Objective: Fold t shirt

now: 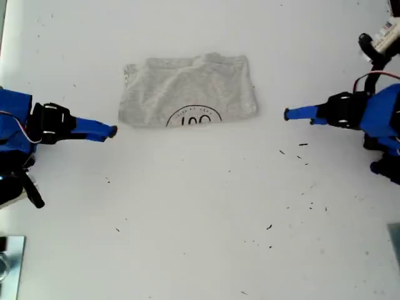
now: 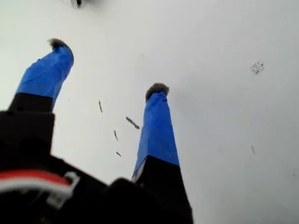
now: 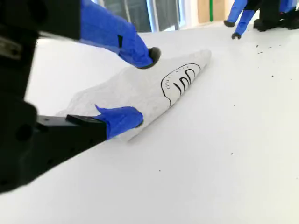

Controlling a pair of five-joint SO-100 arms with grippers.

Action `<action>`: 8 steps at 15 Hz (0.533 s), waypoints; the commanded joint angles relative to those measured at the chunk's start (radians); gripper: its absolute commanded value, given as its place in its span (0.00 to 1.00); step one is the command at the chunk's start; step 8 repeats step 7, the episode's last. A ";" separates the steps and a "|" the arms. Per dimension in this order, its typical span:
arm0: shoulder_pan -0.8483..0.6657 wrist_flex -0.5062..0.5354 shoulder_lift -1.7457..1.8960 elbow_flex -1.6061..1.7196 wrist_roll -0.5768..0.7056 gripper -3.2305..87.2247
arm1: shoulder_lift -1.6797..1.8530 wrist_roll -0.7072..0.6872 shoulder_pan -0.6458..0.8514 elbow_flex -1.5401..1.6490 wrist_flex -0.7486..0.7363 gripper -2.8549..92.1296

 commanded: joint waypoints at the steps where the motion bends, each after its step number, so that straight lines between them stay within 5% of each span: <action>1: 0.052 0.002 0.008 0.009 0.003 0.21 | 0.018 -0.499 0.008 0.058 0.006 0.37; 8: 0.060 0.002 0.008 0.011 0.003 0.21 | 0.018 -0.495 0.000 0.057 0.009 0.28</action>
